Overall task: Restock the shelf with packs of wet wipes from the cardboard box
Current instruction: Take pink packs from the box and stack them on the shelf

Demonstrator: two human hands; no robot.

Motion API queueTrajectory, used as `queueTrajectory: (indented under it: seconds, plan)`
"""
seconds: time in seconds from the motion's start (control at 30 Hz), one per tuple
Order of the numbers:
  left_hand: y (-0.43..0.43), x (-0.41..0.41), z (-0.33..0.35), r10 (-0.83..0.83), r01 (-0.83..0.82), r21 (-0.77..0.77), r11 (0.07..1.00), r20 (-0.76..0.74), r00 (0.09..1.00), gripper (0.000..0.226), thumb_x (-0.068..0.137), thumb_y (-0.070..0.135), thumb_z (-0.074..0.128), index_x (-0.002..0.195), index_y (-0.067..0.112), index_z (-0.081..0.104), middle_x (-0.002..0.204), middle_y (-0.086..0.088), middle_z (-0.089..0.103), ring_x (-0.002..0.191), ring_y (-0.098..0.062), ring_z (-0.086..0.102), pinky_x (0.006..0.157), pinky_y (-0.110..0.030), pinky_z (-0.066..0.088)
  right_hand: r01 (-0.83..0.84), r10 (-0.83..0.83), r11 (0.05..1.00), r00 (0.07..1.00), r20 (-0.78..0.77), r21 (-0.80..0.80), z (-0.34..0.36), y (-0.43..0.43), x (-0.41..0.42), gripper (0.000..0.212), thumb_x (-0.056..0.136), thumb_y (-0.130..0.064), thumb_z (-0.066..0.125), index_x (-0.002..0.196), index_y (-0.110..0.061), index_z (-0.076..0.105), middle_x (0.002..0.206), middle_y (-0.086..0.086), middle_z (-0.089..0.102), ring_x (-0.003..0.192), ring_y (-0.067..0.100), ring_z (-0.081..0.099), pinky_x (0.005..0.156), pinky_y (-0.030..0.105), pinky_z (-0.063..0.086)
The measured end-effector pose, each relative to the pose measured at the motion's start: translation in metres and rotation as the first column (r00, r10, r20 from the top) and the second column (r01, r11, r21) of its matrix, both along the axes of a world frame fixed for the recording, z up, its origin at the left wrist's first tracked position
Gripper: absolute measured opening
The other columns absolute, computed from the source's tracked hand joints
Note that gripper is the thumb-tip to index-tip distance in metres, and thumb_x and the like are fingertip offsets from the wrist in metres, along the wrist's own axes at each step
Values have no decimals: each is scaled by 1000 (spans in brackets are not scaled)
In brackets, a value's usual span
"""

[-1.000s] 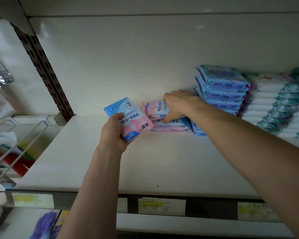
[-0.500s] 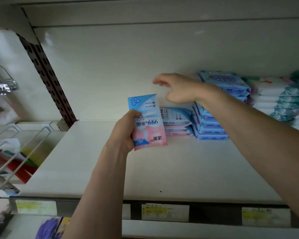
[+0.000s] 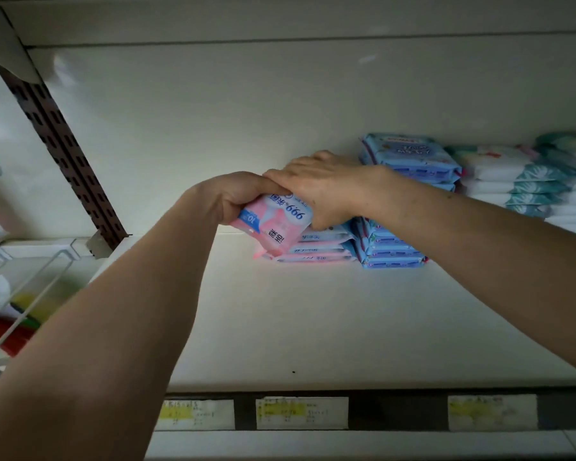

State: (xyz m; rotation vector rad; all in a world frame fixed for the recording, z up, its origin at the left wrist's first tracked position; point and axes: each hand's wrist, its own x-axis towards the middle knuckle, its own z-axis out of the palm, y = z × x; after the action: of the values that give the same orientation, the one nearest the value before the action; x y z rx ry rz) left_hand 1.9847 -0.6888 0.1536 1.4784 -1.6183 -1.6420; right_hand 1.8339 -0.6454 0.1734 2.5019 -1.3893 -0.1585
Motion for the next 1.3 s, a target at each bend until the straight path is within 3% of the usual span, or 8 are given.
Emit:
queueTrajectory:
  seconds: [0.13, 0.23, 0.53, 0.67, 0.83, 1.0, 1.1, 1.3]
  plan:
    - [-12, -3, 7, 54, -41, -129, 991, 104, 993, 18, 89, 21, 63, 101, 8, 65, 97, -9, 69, 79, -22, 64, 75, -34, 54, 215, -215, 974, 977, -14, 71, -7, -11, -9, 54, 69, -43, 75, 112, -17, 54, 108, 1, 57, 97, 25, 56, 69, 31, 42]
    - [-16, 0, 5, 181, -154, -203, 967, 122, 976, 11, 89, 25, 63, 86, 14, 62, 82, -2, 64, 78, -18, 59, 80, -34, 49, 322, -319, 941, 947, -39, 110, -10, -13, -13, 50, 72, -48, 73, 106, -14, 59, 99, 2, 61, 86, 25, 57, 64, 29, 39]
    - [-13, 10, -41, 544, -536, 98, 838, -70, 836, 15, 95, 18, 39, 93, 11, 52, 86, -7, 53, 81, -26, 50, 81, -43, 46, 309, -311, 944, 950, -2, 118, -25, -17, -8, 71, 75, -53, 71, 130, -18, 44, 116, 3, 59, 101, 26, 57, 69, 31, 37]
    - [-5, 20, -68, 440, -433, 224, 873, 21, 898, 15, 94, 8, 37, 99, 2, 49, 100, -23, 60, 70, -32, 61, 59, -48, 57, 308, -311, 940, 951, -6, 148, -30, -18, -11, 73, 74, -55, 71, 131, -19, 43, 119, 4, 54, 108, 26, 53, 74, 34, 42]
    - [-2, 19, -72, 213, -240, 259, 936, 128, 969, 22, 94, 0, 39, 84, -3, 59, 67, -17, 69, 54, -24, 67, 57, -34, 58, 305, -312, 936, 950, 7, 177, -32, -14, -13, 73, 75, -47, 73, 134, -20, 41, 123, 5, 48, 109, 25, 51, 84, 38, 47]
    - [3, 17, -80, 280, -278, 265, 923, 31, 959, 20, 95, -3, 41, 80, 0, 54, 50, -11, 64, 39, -18, 62, 39, -24, 52, 302, -311, 932, 951, 10, 201, -32, -14, -13, 70, 76, -46, 72, 133, -19, 41, 122, 5, 48, 107, 25, 52, 84, 37, 47]
    - [2, 13, -81, 300, -296, 234, 926, 21, 954, 22, 96, -4, 39, 79, 2, 51, 63, -11, 61, 35, -15, 59, 38, -20, 50, 301, -310, 931, 951, 9, 209, -30, -14, -12, 71, 77, -45, 72, 134, -19, 41, 122, 5, 49, 107, 24, 52, 79, 34, 44]
    - [1, 20, -80, 302, -309, 188, 932, 65, 951, 22, 96, -4, 38, 80, 4, 51, 73, -10, 55, 54, -18, 58, 39, -19, 49, 289, -296, 941, 955, 16, 174, -34, -14, -5, 67, 75, -47, 71, 130, -20, 43, 119, 2, 52, 104, 23, 53, 73, 32, 40]
